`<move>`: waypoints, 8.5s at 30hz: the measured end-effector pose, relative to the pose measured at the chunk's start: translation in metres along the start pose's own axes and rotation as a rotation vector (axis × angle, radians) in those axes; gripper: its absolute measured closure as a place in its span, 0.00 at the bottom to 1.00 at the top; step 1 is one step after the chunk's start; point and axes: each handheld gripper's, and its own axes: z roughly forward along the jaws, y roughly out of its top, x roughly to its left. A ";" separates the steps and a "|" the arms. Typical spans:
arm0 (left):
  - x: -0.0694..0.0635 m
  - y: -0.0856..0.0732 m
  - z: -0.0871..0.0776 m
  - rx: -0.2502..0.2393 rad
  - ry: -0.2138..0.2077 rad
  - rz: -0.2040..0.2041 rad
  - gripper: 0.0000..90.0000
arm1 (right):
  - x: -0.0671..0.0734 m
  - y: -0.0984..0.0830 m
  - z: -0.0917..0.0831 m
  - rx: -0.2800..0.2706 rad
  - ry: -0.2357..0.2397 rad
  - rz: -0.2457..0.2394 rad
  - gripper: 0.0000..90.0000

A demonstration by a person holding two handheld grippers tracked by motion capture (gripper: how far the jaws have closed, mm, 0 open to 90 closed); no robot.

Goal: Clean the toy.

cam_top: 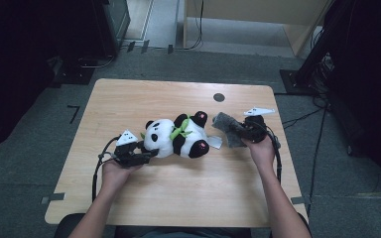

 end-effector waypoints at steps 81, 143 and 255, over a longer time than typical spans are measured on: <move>0.003 0.006 0.002 -0.021 0.000 -0.006 0.43 | 0.078 -0.004 -0.043 -0.187 0.144 -0.056 0.29; -0.007 0.015 0.001 -0.083 -0.112 0.151 0.15 | 0.093 0.029 -0.024 -0.059 0.300 -0.042 0.63; 0.007 0.048 -0.028 -0.147 -0.217 -0.177 0.69 | 0.094 -0.004 0.015 -0.149 0.381 -0.150 0.14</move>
